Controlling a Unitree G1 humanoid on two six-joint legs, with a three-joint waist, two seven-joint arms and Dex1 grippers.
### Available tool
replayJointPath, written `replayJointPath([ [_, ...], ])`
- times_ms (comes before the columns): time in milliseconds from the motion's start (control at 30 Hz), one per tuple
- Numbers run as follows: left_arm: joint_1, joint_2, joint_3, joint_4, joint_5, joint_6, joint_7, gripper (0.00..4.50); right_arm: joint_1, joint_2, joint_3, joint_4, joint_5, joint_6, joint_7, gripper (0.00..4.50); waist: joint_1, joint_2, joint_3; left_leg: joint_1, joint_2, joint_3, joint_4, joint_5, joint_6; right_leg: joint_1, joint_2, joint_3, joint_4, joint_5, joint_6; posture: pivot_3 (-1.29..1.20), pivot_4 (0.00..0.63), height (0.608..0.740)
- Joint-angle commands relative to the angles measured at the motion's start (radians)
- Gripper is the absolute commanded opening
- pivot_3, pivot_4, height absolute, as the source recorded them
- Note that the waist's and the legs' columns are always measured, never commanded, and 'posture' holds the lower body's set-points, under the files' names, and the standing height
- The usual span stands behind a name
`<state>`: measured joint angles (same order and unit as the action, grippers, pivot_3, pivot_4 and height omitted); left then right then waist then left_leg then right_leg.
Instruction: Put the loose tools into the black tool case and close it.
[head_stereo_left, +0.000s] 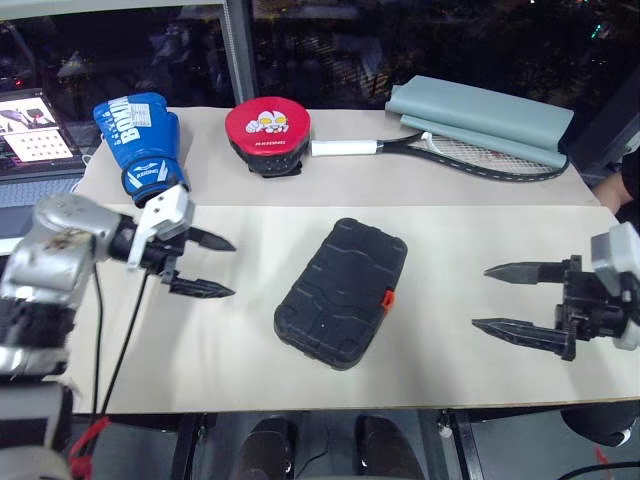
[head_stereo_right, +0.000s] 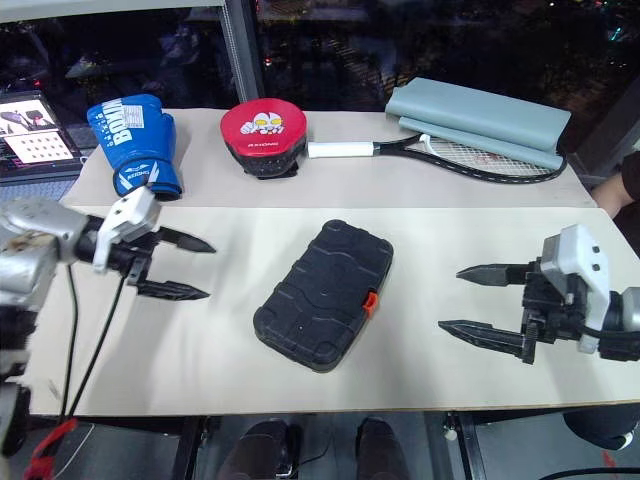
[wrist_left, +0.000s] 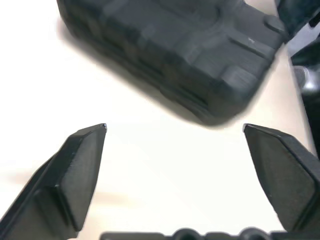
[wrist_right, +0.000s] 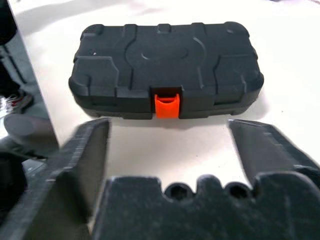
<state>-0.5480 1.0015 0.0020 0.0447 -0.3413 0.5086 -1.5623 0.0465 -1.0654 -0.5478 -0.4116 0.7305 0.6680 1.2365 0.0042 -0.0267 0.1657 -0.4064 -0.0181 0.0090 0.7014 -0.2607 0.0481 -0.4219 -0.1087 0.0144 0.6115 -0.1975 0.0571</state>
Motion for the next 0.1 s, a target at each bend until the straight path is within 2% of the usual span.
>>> replayJointPath([
  [33, 0.071, 0.031, 0.098, -0.161, -0.076, 0.086, 0.078, 4.5, -0.051, -0.016, 0.016, 0.05, -0.017, -0.06, 0.02, 4.48, 0.003, 0.0, 0.0, 0.0, 0.0, 0.0, 0.0, 0.0, 0.0, 0.0, 0.0, 0.0, 0.0, 0.0, 0.0, 0.0, 0.15, 0.736],
  [100, 0.098, 0.022, 0.123, -0.194, -0.103, 0.111, 0.113, 4.5, -0.087, -0.007, 0.058, 0.076, -0.038, -0.078, 0.003, 4.48, 0.004, 0.0, 0.0, 0.0, 0.0, 0.0, 0.0, 0.0, 0.0, 0.0, 0.0, 0.0, 0.0, 0.0, 0.0, 0.0, 0.15, 0.736],
])
